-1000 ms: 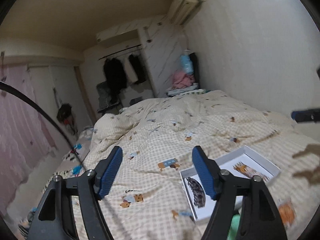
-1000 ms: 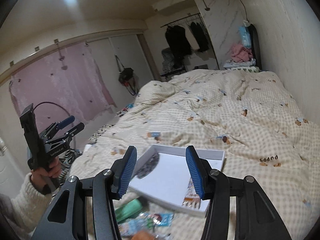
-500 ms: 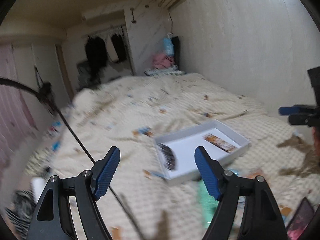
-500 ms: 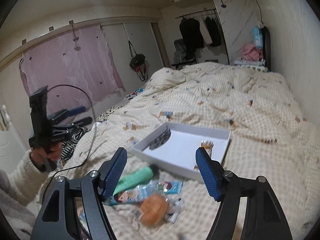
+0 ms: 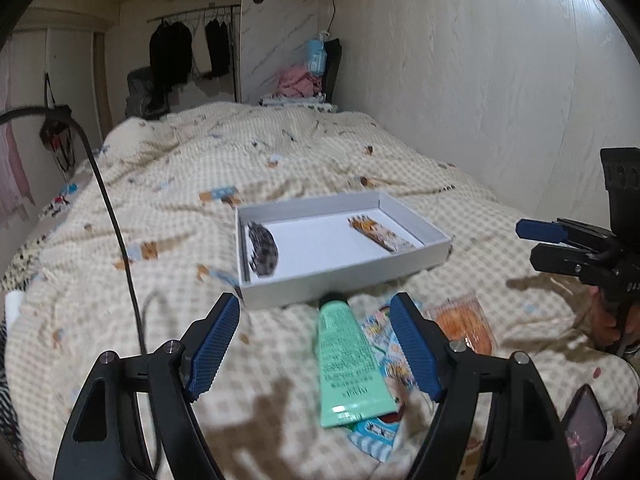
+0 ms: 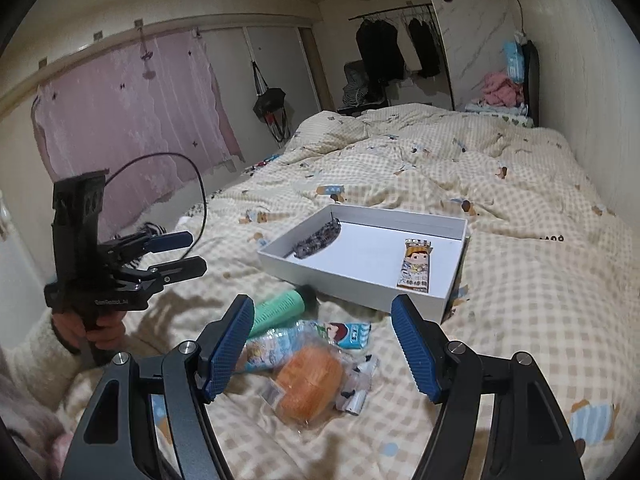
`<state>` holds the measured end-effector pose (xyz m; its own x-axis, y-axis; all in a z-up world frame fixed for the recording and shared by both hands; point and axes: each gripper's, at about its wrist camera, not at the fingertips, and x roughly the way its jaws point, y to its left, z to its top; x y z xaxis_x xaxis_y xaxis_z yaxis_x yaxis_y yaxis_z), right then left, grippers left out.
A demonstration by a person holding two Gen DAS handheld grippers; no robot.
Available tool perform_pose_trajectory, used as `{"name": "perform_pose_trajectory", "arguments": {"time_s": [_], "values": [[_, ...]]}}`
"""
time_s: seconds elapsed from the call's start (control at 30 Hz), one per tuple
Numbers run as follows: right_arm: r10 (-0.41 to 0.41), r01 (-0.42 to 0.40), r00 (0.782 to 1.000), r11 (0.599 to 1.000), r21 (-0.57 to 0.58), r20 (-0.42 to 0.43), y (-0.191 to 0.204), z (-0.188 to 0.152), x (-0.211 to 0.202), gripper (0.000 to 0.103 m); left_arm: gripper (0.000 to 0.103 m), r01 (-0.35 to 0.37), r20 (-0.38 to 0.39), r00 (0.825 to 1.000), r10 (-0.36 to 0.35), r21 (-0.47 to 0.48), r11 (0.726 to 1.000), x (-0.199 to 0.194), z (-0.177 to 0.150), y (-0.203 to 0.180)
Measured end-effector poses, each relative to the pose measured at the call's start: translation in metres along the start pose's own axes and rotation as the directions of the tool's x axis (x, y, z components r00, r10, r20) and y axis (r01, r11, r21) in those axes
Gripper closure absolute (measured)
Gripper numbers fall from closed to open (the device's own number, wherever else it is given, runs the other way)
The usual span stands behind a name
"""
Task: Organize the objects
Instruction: 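Move the left gripper back toward the green cream tube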
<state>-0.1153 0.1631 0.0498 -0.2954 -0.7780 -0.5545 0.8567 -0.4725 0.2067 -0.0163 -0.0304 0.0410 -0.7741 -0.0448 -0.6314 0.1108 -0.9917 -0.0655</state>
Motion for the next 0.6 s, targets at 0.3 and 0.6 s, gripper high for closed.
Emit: {"name": "perform_pose_trajectory", "arguments": {"time_s": [0.3,0.6], "values": [[-0.066,0.066,0.998,0.998,0.01,0.009,0.003,-0.032,0.005,0.031,0.021,-0.031,-0.012,0.999,0.03,-0.08,0.996,0.01,-0.025,0.009],[-0.078,0.078,0.997,0.997,-0.023,-0.005,0.006,-0.032,0.013,0.031,0.021,-0.074,-0.013,0.997,0.074,0.045,0.996,0.02,-0.033,-0.015]]}}
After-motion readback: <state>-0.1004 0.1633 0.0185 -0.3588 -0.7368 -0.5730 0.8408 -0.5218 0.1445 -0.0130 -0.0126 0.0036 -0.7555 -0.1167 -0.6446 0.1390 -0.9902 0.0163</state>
